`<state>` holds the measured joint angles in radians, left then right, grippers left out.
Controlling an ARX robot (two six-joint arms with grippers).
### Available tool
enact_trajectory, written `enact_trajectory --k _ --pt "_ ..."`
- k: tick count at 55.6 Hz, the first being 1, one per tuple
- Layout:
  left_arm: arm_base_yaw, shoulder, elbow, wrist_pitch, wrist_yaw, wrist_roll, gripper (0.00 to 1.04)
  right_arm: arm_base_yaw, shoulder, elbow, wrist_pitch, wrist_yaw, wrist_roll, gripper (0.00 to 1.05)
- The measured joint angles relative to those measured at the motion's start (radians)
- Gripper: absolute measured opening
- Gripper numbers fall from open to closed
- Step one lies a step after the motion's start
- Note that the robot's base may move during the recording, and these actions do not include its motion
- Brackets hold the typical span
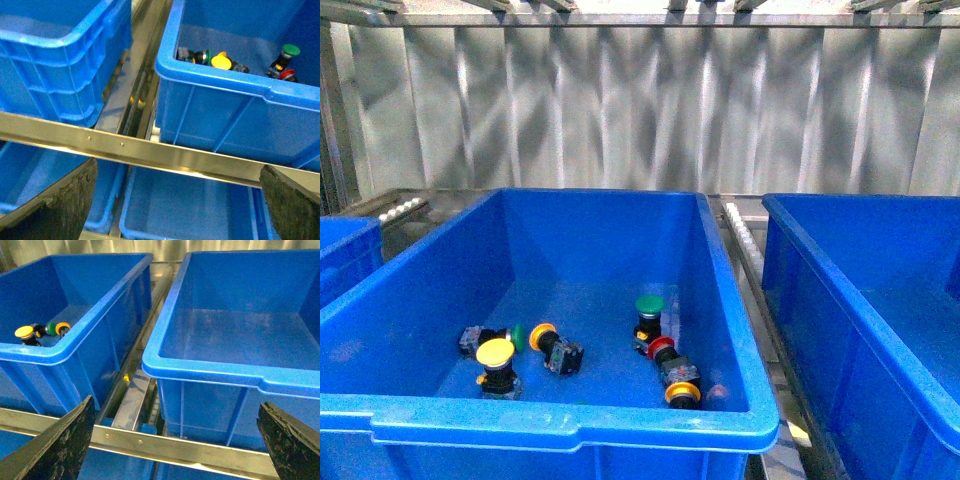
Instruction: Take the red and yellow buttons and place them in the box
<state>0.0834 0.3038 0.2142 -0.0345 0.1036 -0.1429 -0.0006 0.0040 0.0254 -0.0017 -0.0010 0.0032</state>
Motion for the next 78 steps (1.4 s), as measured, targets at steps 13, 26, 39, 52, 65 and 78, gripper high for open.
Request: enact_trajectory --k 13,26,39,52,65,78 --pt "-0.006 0.365 0.362 0.137 0.048 -0.034 0.97 0.0 0.0 0.0 0.0 0.001 0.0 0.98" --pt "-0.09 0.834 0.683 0.014 -0.082 -0.043 0.97 0.0 0.0 0.0 0.0 0.0 0.0 0.98" --pt "-0.218 1.13 0.925 -0.057 -0.157 -0.034 0.97 0.0 0.0 0.0 0.0 0.001 0.0 0.98" --pt "-0.312 1.361 1.149 -0.248 -0.29 -0.053 0.97 0.0 0.0 0.0 0.0 0.001 0.0 0.98" --pt "-0.352 1.523 1.287 -0.341 -0.377 -0.083 0.97 0.0 0.0 0.0 0.0 0.001 0.0 0.98" --pt "-0.374 1.632 1.371 -0.401 -0.404 -0.12 0.97 0.0 0.0 0.0 0.0 0.001 0.0 0.98"
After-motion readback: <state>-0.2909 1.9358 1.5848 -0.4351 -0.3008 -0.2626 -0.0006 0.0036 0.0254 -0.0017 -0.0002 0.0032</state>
